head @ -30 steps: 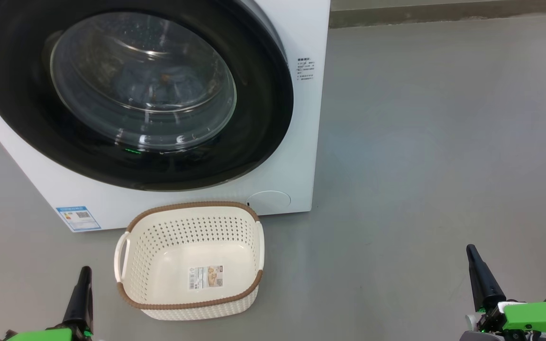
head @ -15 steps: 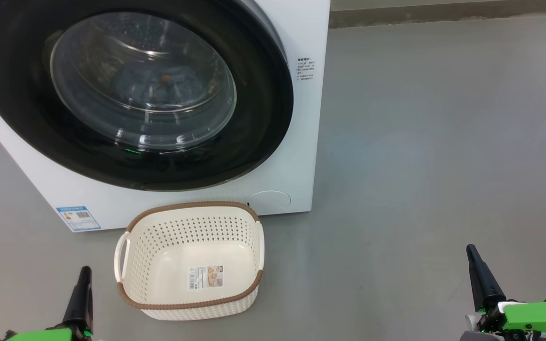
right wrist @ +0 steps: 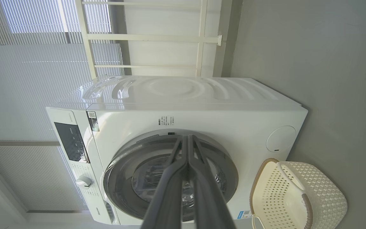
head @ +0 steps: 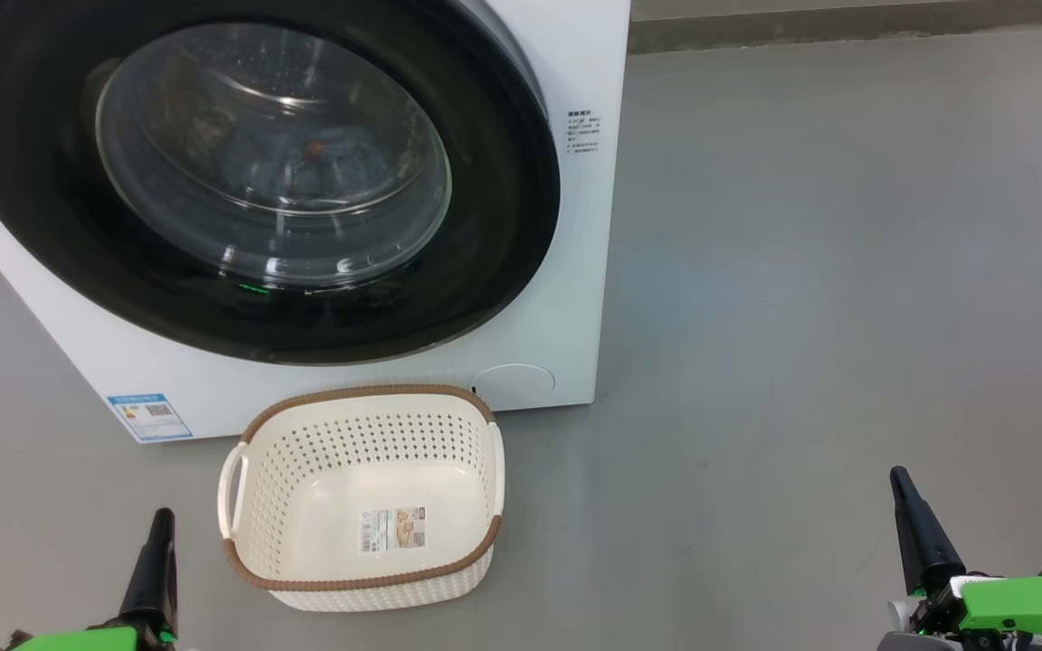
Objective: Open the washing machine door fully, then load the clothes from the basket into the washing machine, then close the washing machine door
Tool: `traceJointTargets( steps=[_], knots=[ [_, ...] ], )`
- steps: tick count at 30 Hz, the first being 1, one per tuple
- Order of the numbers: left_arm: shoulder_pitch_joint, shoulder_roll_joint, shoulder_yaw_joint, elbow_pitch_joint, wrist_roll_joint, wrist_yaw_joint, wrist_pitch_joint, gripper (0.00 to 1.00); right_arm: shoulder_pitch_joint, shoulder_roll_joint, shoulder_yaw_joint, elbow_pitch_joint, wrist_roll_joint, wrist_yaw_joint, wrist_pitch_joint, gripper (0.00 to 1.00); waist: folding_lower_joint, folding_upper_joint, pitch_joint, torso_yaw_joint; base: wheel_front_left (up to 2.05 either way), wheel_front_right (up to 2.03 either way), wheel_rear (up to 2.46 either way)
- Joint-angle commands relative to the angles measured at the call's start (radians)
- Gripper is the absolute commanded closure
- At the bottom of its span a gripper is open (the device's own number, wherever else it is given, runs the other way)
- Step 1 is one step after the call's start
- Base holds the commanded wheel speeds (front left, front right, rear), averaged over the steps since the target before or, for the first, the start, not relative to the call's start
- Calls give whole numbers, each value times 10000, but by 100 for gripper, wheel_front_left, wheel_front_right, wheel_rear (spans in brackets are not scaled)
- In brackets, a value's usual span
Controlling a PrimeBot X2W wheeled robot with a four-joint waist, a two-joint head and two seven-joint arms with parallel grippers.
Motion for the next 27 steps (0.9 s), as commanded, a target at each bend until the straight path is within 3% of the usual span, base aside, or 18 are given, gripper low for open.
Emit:
traceJointTargets(
  steps=[1, 27],
  knots=[
    [-395, 138, 340, -182, -20, -115, 78, 100, -410, -32, 218, -246, 23, 16, 78, 100, 0, 0, 0, 0, 0, 0, 0],
    [-395, 136, 343, -182, -18, -115, 80, 100, -410, -30, 215, -245, 21, 16, 81, 100, 0, 0, 0, 0, 0, 0, 0]
  ],
)
